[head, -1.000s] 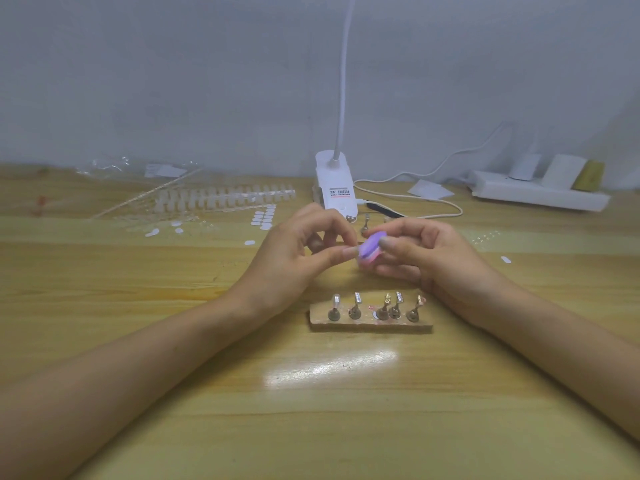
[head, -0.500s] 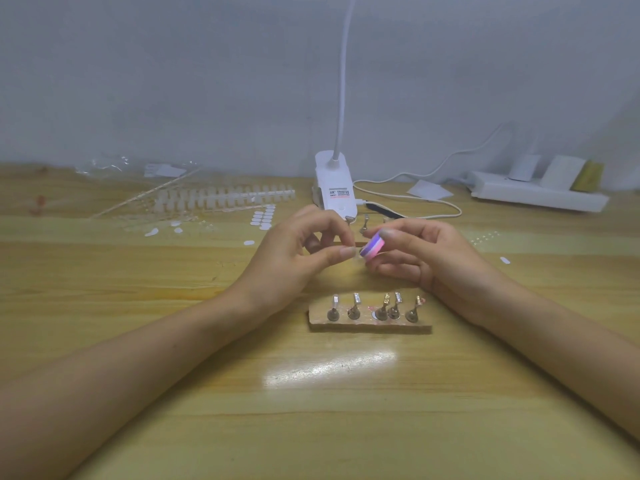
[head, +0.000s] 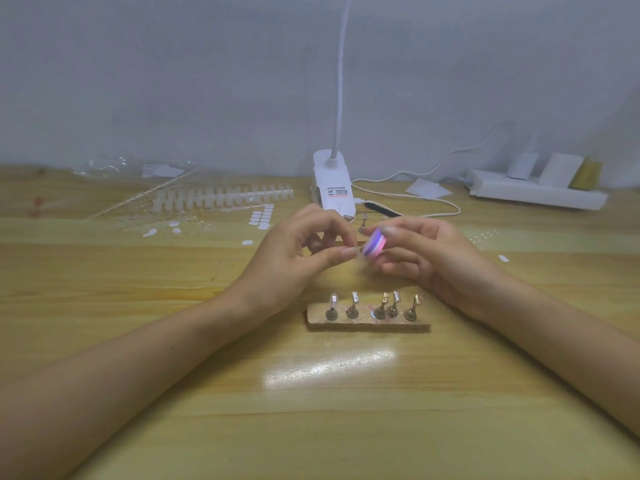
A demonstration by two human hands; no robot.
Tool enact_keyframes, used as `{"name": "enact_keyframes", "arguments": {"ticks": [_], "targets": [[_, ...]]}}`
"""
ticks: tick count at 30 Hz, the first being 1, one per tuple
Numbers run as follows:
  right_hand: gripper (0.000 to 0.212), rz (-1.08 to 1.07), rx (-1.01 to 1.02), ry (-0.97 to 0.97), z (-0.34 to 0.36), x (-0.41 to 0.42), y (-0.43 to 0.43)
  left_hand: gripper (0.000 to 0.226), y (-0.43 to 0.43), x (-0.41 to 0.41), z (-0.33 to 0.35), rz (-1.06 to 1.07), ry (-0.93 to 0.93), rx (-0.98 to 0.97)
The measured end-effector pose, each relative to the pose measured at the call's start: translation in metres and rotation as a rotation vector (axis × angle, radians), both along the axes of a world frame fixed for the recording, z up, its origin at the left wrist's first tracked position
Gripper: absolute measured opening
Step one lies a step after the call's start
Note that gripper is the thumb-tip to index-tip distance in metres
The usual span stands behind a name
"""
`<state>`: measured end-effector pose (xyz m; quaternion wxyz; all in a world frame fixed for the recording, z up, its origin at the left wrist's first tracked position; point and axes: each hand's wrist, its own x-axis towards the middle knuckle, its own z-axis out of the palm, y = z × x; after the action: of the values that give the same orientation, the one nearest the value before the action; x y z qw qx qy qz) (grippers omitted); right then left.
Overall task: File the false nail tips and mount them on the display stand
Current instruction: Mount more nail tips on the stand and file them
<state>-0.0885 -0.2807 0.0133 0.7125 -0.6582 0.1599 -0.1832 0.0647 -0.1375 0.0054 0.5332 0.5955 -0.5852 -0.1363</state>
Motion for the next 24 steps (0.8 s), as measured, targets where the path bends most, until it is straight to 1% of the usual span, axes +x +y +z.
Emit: {"name": "enact_keyframes", "arguments": {"ticks": [2, 3, 5, 6, 9, 10, 12, 13, 16, 17, 19, 20, 23, 24], "targets": [[0.026, 0.097, -0.076, 0.053, 0.0007, -0.0002, 0.0033, 0.012, 0.0002, 0.0001, 0.0005, 0.012, -0.008, -0.01], [0.027, 0.091, -0.083, 0.051, -0.0006, 0.0006, 0.0029, 0.013, 0.0005, -0.0001, 0.0006, 0.008, -0.012, -0.01], [0.029, 0.003, -0.017, -0.005, -0.001, 0.0011, 0.0009, 0.013, 0.0004, -0.0002, 0.0004, -0.007, -0.008, -0.004], [0.029, 0.0, 0.0, -0.018, -0.0008, 0.0006, -0.0002, 0.012, 0.0001, 0.0002, 0.0001, -0.005, 0.004, -0.003], [0.021, 0.116, -0.082, 0.032, -0.0011, -0.0002, 0.0036, 0.01, -0.0002, 0.0017, -0.0009, 0.019, 0.04, -0.003], [0.022, 0.101, -0.086, 0.02, -0.0023, 0.0004, 0.0034, 0.01, -0.0002, 0.0017, -0.0012, 0.02, 0.041, -0.001], [0.028, 0.011, -0.027, -0.038, -0.0032, 0.0011, 0.0016, 0.008, -0.0005, 0.0017, -0.0017, 0.023, 0.056, 0.004], [0.029, 0.0, -0.015, -0.047, -0.0037, 0.0009, 0.0004, 0.007, -0.0006, 0.002, -0.0019, 0.029, 0.066, 0.001], [0.023, 0.11, -0.12, 0.016, -0.0034, 0.0002, 0.004, 0.006, -0.0005, 0.0033, -0.0017, 0.045, 0.064, -0.016], [0.023, 0.107, -0.116, -0.001, -0.0042, 0.0004, 0.0038, 0.006, -0.0004, 0.0028, -0.0015, 0.039, 0.044, -0.016], [0.026, 0.011, -0.029, -0.074, -0.0039, 0.0005, 0.0018, 0.009, -0.0005, 0.0014, -0.0013, 0.023, 0.005, -0.014], [0.026, -0.006, -0.015, -0.076, -0.0041, 0.0002, 0.0005, 0.009, -0.0003, 0.0013, -0.0014, 0.022, 0.001, -0.017], [0.026, 0.109, -0.146, 0.031, -0.0049, 0.0009, 0.0032, 0.01, -0.0003, 0.0023, -0.0018, 0.047, 0.012, -0.031], [0.026, 0.104, -0.14, 0.021, -0.0055, 0.0017, 0.0029, 0.009, -0.0003, 0.0022, -0.0017, 0.052, 0.007, -0.029]]}}
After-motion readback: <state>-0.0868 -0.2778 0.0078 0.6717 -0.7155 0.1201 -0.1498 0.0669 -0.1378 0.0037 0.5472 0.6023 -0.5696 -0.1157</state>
